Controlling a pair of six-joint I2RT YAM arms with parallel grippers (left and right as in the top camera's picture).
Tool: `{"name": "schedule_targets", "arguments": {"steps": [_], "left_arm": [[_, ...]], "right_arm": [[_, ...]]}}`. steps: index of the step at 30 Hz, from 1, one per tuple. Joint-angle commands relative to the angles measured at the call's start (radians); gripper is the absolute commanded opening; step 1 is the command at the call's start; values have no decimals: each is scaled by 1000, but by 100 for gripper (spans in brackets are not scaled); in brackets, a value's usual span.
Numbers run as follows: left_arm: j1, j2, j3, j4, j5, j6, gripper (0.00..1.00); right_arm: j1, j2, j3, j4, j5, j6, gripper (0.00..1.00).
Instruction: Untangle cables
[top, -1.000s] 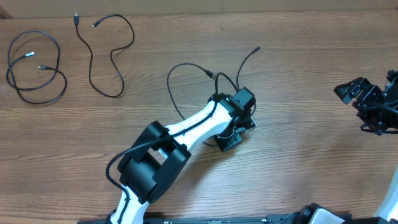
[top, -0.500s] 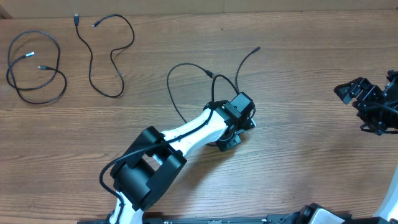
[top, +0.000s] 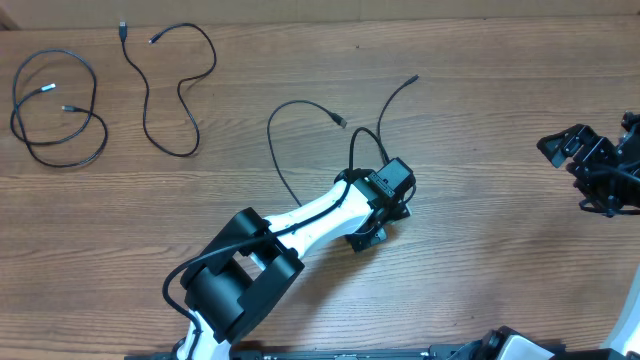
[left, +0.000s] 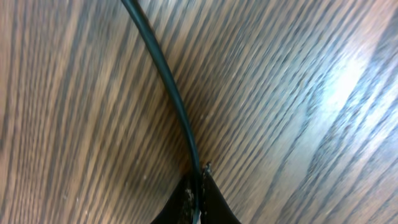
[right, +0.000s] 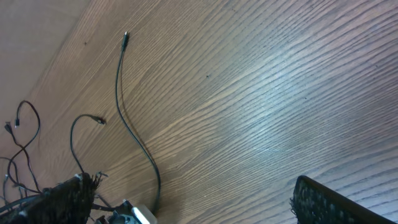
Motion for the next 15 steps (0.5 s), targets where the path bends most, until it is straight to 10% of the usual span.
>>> {"name": "schedule_targets", "arguments": {"steps": [1,15], "left_arm": [[15,159,-98,-48,-46,-41,4],[29,-75,146,-136,-132,-161,4]], "right_arm": [[-1,-16,18,3,3,-8,100],[-1,-16,18,4,3,-8,100]]}}
